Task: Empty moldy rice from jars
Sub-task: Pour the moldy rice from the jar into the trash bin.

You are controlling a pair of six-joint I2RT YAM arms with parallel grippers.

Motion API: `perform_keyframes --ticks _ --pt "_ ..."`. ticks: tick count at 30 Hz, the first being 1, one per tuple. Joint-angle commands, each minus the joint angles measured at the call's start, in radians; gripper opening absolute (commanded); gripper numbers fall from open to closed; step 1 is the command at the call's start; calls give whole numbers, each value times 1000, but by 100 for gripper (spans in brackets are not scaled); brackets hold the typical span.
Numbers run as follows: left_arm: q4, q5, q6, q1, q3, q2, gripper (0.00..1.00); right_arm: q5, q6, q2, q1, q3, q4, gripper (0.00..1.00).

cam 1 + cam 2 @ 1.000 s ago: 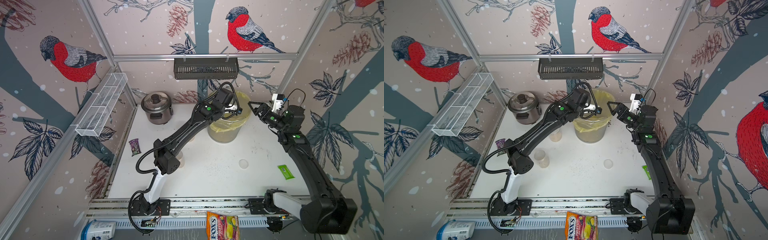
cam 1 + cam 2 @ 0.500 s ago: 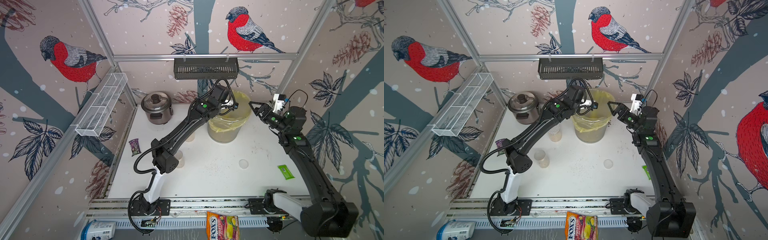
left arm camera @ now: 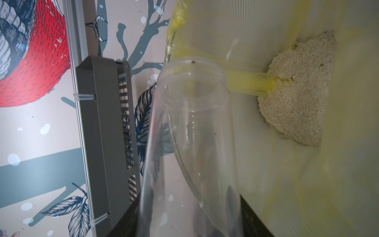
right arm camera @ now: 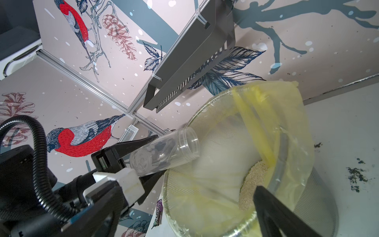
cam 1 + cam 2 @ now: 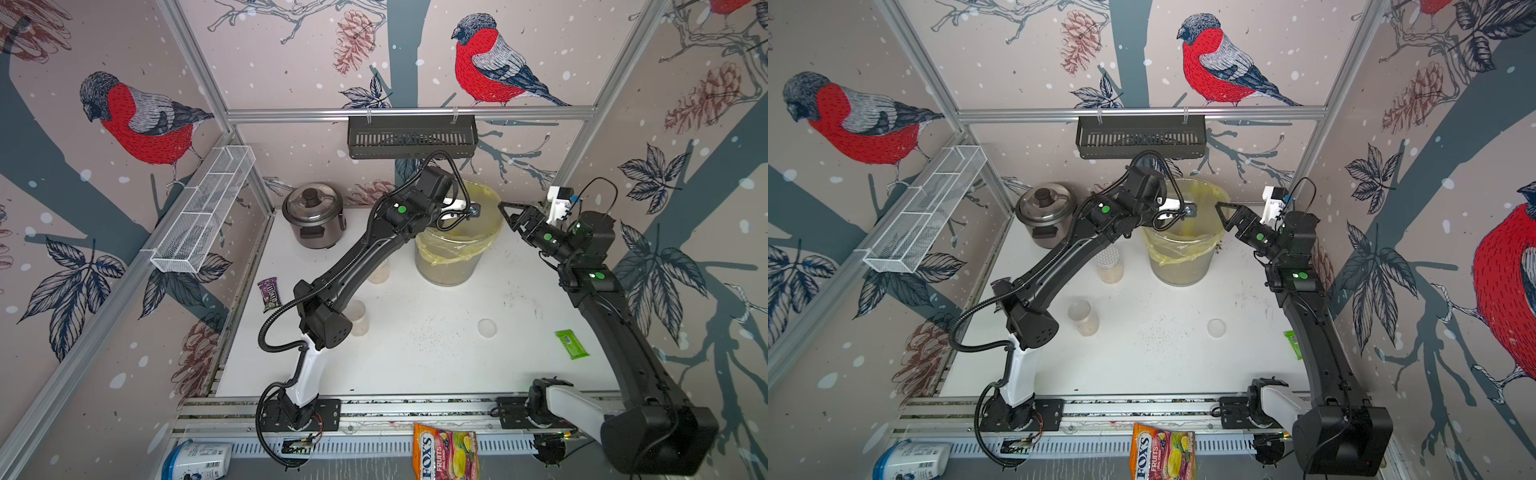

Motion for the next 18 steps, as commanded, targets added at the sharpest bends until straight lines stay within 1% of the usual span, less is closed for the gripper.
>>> perform_keyframes --ticks 1,7,9,12,15,18 --pt "28 74 -43 12 -66 -42 0 -11 -3 -4 -6 -4 30 100" --pt "-6 167 -101 33 -68 -57 0 -27 -7 8 -8 5 28 100" --pt "3 164 -98 34 -80 -59 0 -34 -7 7 -8 5 31 100" --pt "-8 152 -94 34 -60 -45 0 -50 -10 10 -9 6 36 100" --pt "-17 179 -108 34 -47 -44 0 -74 -14 25 -4 20 41 98" --pt "0 208 -134 34 -66 -64 0 -115 23 48 14 29 65 96"
